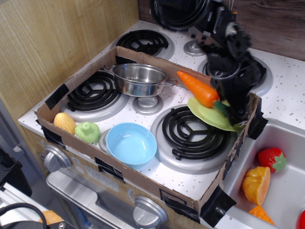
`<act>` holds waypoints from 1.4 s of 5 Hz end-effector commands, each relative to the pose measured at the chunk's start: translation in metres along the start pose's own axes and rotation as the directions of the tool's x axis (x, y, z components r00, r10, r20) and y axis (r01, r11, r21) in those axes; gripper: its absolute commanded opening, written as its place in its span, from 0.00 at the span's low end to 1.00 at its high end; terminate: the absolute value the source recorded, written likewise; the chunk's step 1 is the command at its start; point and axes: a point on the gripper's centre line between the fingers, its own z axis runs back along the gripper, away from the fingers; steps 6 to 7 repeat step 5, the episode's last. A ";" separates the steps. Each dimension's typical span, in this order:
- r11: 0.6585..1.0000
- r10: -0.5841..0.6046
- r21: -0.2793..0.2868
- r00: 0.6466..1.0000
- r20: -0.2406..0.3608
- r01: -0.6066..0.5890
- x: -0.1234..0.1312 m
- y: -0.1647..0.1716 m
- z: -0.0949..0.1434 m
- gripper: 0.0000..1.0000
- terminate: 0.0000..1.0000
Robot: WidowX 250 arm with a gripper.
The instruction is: Put carrot on plate
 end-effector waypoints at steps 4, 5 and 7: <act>0.981 0.006 0.194 0.987 -0.160 0.026 0.037 0.017 0.146 1.00 0.00; 0.981 0.006 0.194 0.987 -0.160 0.026 0.037 0.017 0.146 1.00 1.00; 0.981 0.006 0.194 0.987 -0.160 0.026 0.037 0.017 0.146 1.00 1.00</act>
